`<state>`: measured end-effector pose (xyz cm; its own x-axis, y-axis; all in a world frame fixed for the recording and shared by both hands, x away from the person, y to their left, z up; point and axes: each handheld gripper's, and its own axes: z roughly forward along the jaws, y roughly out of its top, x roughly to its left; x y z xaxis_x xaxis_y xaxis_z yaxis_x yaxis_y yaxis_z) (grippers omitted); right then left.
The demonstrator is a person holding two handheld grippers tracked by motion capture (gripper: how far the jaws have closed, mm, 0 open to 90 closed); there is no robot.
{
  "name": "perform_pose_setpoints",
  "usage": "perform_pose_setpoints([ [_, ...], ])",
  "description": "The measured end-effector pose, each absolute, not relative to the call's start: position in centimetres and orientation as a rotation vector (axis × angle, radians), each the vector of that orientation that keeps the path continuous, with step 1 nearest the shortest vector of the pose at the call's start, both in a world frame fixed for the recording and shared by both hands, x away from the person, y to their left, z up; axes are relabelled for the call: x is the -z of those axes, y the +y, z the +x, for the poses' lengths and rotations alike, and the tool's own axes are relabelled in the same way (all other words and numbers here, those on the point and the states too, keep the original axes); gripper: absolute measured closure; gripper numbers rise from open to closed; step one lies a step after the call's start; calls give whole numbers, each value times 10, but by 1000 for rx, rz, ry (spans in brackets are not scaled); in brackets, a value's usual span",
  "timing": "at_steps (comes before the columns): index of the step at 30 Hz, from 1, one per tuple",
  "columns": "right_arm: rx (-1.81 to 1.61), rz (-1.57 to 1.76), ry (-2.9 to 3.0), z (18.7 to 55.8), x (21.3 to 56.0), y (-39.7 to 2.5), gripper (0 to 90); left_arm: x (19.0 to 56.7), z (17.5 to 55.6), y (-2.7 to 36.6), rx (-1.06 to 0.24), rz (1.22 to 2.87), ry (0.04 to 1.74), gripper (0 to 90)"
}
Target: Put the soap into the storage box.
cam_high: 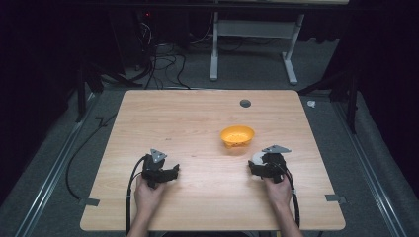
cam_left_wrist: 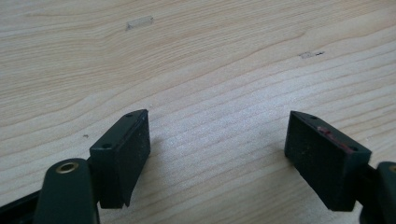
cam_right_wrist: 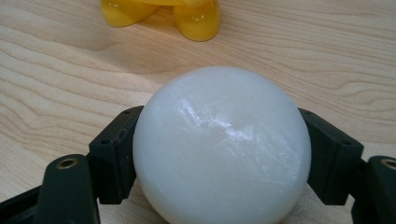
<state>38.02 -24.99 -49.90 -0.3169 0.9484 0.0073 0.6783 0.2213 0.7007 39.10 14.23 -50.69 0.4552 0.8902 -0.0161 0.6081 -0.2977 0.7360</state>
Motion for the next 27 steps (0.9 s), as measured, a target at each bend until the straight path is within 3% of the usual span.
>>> perform_pose_setpoints([
  [27, -952, 1469, 2078, 373, 480, -249, 247, 507, 391, 142, -528, 2022, 1247, 229],
])
